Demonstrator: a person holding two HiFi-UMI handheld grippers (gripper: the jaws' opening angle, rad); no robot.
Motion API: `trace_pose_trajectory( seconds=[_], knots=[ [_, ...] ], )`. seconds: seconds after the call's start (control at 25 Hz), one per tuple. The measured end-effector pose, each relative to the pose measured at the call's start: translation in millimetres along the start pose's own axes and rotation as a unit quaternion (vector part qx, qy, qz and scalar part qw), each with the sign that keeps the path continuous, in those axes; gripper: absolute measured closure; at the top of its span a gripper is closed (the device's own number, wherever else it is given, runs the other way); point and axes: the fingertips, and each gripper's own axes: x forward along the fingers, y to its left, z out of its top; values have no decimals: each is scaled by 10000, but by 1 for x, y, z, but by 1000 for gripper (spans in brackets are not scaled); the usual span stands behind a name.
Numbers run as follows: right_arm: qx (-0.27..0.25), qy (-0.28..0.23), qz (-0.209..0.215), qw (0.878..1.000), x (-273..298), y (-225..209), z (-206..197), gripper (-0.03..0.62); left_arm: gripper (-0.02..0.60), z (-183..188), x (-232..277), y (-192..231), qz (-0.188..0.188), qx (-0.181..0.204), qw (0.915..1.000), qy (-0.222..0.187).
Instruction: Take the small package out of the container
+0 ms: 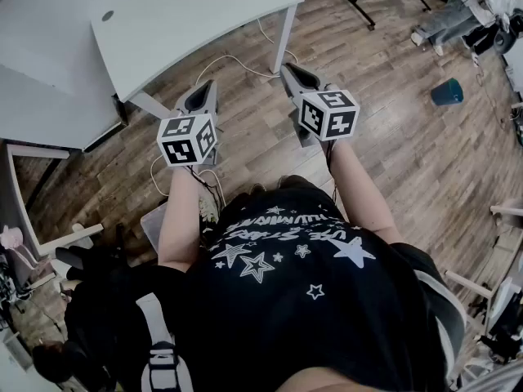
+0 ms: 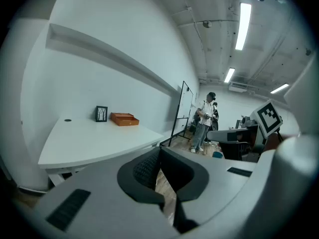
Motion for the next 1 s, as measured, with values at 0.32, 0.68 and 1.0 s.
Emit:
trace_pose_trajectory(
  seconds=[0.32, 0.68, 1.0],
  knots=[
    [-40, 56, 7, 10000, 0, -2, 1, 533, 562, 1, -1, 3, 38, -66, 10000, -6],
    [-59, 21, -56, 10000, 8, -7, -3, 533, 561, -10, -4, 12, -11, -85, 9999, 75],
    [296, -27, -382, 9988, 20, -44, -1, 533, 561, -13, 14, 32, 101, -200, 9995, 232]
  ],
)
